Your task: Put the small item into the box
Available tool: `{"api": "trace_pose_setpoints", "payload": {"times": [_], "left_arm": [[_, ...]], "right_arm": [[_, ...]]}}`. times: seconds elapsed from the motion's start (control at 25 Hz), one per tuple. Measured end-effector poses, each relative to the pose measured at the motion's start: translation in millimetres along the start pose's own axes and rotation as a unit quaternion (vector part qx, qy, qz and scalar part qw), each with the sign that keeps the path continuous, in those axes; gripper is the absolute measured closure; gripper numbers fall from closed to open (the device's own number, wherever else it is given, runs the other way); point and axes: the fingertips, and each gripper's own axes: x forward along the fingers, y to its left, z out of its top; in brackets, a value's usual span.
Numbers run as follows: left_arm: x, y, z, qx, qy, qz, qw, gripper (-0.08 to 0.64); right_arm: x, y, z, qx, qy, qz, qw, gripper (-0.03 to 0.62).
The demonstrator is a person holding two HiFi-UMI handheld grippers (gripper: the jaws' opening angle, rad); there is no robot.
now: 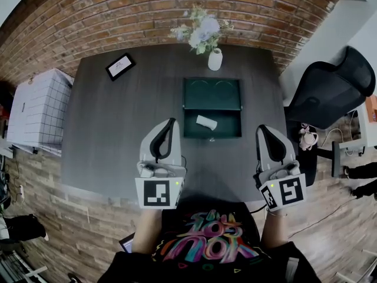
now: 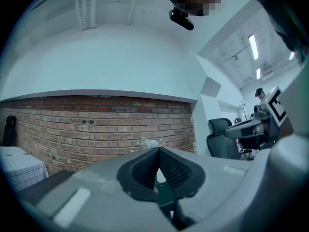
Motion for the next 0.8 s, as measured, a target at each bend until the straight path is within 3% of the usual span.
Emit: {"api": "trace_pose_setpoints", "payload": {"times": [0.8], "left_arm": [[0.5,-4.9,-8.5,0.003,0.017,-0.001,0.9999,0.558]], "right_arm": [[4.6,0.9,-4.8,0.006,0.005,0.012,1.000,0.592]]}}
